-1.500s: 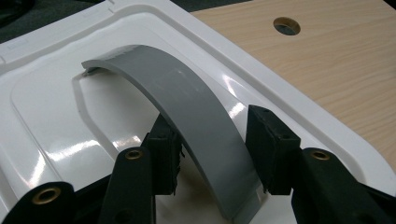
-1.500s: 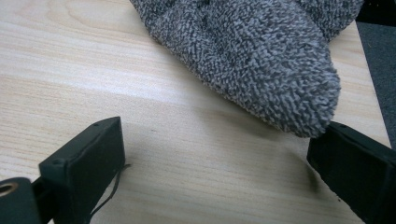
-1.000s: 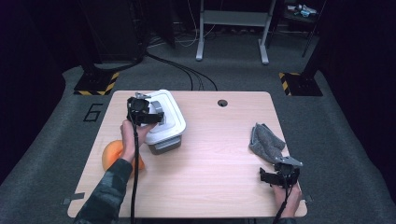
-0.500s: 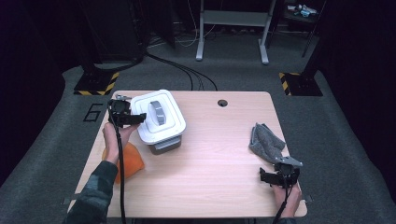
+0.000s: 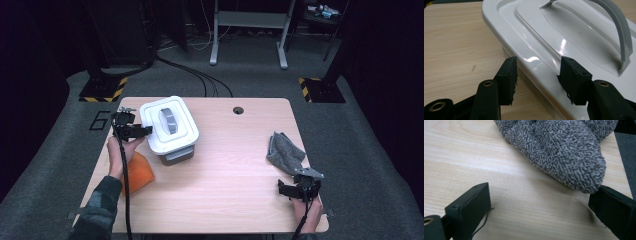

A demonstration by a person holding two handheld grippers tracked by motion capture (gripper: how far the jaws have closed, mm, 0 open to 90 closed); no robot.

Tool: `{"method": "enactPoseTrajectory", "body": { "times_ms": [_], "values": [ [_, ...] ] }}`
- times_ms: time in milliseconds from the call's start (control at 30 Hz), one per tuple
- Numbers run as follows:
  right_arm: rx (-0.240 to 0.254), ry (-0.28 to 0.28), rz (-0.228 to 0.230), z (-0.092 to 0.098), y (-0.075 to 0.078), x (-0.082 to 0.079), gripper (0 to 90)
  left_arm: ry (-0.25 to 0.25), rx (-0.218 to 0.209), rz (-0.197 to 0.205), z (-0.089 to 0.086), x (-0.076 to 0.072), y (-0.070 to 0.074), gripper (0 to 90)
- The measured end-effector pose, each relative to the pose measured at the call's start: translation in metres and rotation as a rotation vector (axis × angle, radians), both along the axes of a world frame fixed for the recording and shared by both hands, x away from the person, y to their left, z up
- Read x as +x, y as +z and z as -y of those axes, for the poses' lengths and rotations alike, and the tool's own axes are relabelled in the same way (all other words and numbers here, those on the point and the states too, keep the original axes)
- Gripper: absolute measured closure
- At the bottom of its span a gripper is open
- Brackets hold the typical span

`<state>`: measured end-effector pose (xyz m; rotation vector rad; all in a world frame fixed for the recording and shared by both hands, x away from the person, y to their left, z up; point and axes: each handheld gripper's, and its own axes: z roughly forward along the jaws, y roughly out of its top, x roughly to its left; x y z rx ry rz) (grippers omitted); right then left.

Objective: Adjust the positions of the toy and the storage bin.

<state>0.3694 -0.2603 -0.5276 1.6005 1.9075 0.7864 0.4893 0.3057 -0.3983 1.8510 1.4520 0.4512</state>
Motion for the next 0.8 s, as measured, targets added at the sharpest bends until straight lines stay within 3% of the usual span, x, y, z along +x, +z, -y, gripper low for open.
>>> {"method": "enactPoseTrajectory", "body": {
  "times_ms": [33, 233, 667, 800],
  "values": [
    [0.0, 0.0, 0.0, 0.0, 0.0, 0.0, 3.5, -0.002, -0.023, -0.007, 0.001, -0.001, -0.001, 48.9],
    [0.0, 0.0, 0.0, 0.0, 0.0, 0.0, 3.5, -0.004, 0.01, 0.007, 0.007, -0.008, 0.0, 48.2],
    [-0.001, 0.0, 0.0, 0.0, 0.0, 0.0, 3.5, -0.047, 0.015, 0.008, 0.019, -0.021, 0.0, 47.7],
    [0.001, 0.0, 0.0, 0.0, 0.0, 0.0, 3.5, -0.066, 0.056, 0.031, 0.025, -0.028, 0.001, 46.9]
  ]
}}
